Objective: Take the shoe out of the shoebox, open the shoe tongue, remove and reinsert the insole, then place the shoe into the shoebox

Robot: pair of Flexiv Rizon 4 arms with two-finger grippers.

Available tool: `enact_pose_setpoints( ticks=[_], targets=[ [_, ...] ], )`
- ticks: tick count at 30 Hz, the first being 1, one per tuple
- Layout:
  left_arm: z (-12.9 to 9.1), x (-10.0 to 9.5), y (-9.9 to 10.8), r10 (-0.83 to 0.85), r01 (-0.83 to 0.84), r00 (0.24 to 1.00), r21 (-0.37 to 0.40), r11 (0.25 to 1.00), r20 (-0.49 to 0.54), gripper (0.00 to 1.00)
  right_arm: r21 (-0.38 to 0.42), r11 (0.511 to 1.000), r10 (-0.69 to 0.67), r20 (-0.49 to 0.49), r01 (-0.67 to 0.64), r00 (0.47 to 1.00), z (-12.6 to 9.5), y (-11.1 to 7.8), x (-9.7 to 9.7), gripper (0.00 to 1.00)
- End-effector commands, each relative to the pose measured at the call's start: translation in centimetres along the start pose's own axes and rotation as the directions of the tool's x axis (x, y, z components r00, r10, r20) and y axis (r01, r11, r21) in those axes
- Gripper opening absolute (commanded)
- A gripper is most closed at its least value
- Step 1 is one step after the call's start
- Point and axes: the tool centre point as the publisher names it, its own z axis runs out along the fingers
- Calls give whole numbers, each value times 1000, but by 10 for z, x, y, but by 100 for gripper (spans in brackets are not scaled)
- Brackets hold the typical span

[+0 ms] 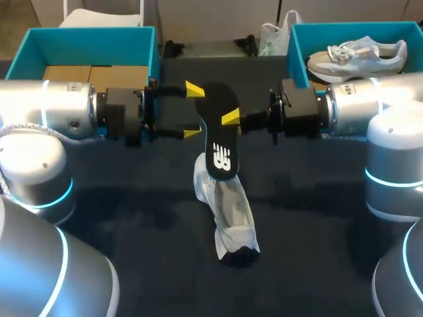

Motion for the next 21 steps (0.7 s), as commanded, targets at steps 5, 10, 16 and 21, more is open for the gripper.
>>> enact_pose_setpoints(
  ticks=[5, 10, 16, 21],
  targets=[
    [15, 6, 12, -31, 31, 1000, -4, 1000, -1, 80, -7, 1000, 1, -5, -1, 1000, 4, -4, -1, 0],
    [21, 8, 15, -44, 44, 999, -7, 999, 10, 71, -7, 1000, 2, -11, -2, 1000, 7, -4, -1, 0],
    [25, 8, 11, -31, 31, 999, -16, 999, 18, 48, -12, 1000, 9, -16, -9, 1000, 6, -3, -6, 0],
    [29, 9, 8, -16, 16, 1000, -21, 1000, 14, 45, -14, 1000, 11, -19, -12, 1000, 5, -3, -7, 0]
  ],
)
